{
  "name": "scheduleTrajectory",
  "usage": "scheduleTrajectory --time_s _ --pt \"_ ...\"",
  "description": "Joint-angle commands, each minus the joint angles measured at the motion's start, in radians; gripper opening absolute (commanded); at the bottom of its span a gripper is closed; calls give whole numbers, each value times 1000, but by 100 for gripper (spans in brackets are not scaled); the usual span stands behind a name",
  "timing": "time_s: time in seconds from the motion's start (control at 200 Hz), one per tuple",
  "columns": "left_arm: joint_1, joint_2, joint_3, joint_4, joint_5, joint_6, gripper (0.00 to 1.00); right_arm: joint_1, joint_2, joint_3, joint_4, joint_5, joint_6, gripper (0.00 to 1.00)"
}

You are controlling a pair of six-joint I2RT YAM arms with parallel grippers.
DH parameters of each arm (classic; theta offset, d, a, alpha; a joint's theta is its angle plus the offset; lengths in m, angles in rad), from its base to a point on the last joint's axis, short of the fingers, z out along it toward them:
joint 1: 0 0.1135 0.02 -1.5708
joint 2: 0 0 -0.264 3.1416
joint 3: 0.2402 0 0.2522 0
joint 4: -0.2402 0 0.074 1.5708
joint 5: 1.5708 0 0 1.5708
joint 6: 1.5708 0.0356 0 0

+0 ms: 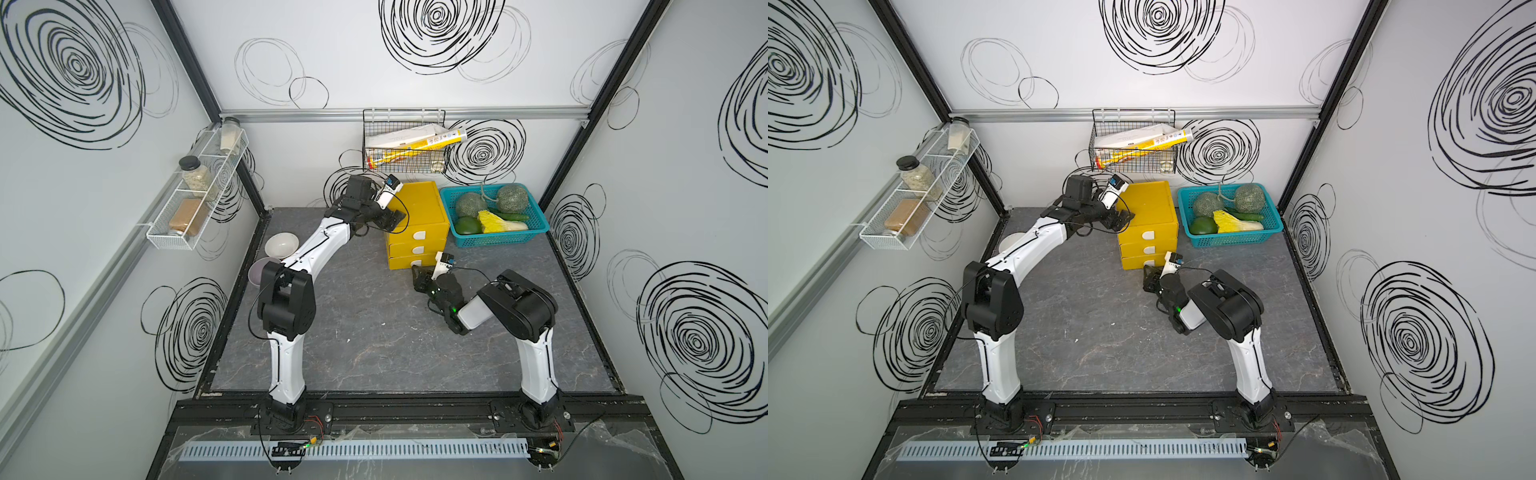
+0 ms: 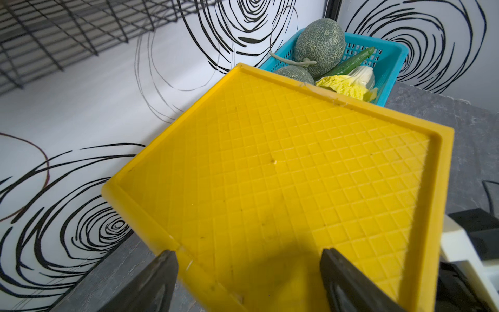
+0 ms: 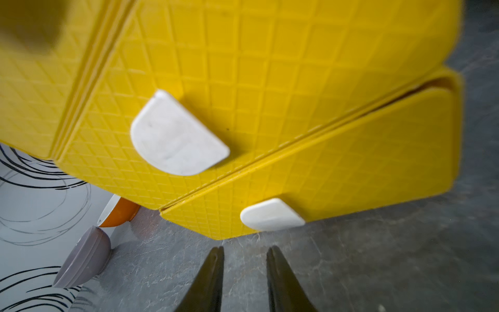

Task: Place the cookies into the drawer by color
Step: Close the drawer in the storage box, then reset both arms

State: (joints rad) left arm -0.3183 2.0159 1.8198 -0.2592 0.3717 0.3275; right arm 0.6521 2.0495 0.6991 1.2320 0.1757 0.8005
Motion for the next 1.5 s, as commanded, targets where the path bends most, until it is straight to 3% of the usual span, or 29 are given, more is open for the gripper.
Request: scheduleTrajectory --time_s 0.0,0.17,0.365,0.796,1.086,1.327,1.492 --pt "12 -66 -38 -80 -19 -14 91 1 -86 -70 40 -9 -22 36" --pt "14 -163 -96 -70 -16 -50 95 3 -209 -164 -43 10 -82 54" --pt "29 -316 -244 -24 -44 -71 99 3 -377 -267 -152 56 -147 68" --pt "173 -622 -685 184 -144 -191 99 -13 -796 -239 -595 225 -451 93" --pt "281 -736 -988 403 -114 -235 99 -132 -908 -219 -696 242 -643 100" --pt "341 -740 -1177 622 -59 -238 99 -264 -954 -318 -597 205 -751 100" --pt "350 -711 -1287 778 -65 -256 99 -338 -978 -444 -427 239 -834 100"
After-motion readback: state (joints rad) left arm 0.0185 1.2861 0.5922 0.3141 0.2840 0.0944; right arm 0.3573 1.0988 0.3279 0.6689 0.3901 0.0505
